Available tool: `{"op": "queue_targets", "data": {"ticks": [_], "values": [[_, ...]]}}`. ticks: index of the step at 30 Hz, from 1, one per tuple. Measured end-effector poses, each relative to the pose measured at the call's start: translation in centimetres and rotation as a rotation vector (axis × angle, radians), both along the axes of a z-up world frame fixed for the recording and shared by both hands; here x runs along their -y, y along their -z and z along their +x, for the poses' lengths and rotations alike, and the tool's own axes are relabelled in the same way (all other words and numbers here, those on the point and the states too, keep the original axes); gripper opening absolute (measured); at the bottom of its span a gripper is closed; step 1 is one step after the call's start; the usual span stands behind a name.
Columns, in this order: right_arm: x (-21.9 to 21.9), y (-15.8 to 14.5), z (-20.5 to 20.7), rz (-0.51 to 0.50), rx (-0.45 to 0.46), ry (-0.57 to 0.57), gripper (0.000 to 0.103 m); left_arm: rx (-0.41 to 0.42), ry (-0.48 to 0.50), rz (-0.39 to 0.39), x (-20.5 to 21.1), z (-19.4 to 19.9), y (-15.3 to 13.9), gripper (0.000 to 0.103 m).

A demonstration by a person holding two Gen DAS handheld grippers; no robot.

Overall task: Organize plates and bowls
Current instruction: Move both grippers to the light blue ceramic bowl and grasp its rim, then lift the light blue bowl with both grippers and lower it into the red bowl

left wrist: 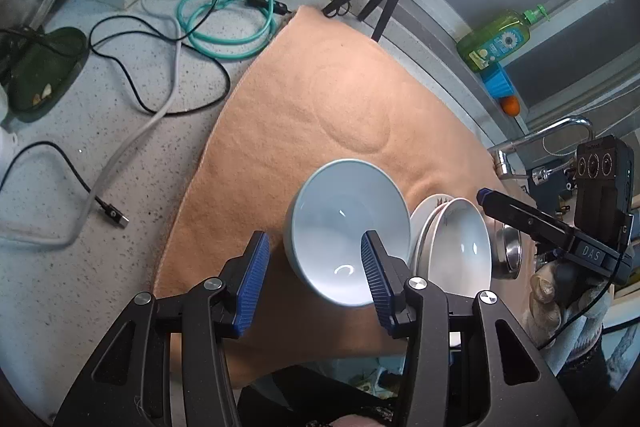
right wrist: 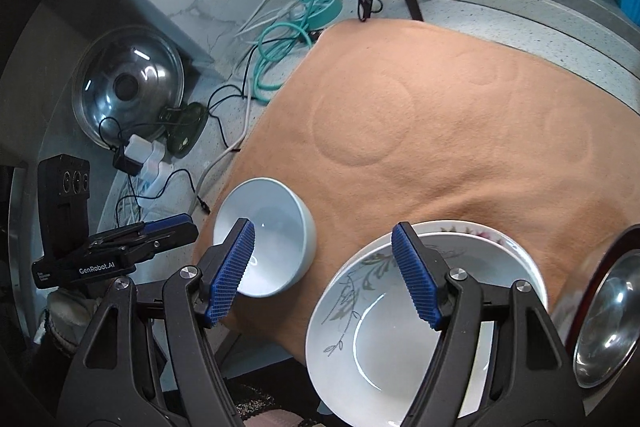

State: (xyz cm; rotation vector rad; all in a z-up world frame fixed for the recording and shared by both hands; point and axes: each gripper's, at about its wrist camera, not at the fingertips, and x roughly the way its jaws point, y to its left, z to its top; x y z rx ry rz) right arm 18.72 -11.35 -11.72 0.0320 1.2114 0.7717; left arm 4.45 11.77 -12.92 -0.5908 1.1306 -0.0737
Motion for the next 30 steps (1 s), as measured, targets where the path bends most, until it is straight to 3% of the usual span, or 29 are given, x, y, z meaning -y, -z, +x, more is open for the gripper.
{"op": "queue_targets", "data": {"ticks": [4, 11, 17, 30], "values": [[-1.1, 0.8, 0.1, -0.008, -0.017, -0.017, 0.071, -0.004, -0.005, -0.017, 0.0, -0.1, 0.6, 0.041], [-2.6, 2.8, 0.2, -0.035, -0.066, -0.047, 0.046, -0.026, 0.002, -0.039, 0.4, -0.1, 1.7, 0.027], [-3.2, 4.3, 0.2, -0.058, -0.093, -0.063, 0.034, -0.040, 0.000, -0.049, 0.4, 0.0, 2.4, 0.018], [-4.0, 5.6, 0.3, -0.069, -0.129, -0.081, 0.013, -0.061, -0.010, -0.058, 0.2, 0.3, 3.4, 0.011]]}}
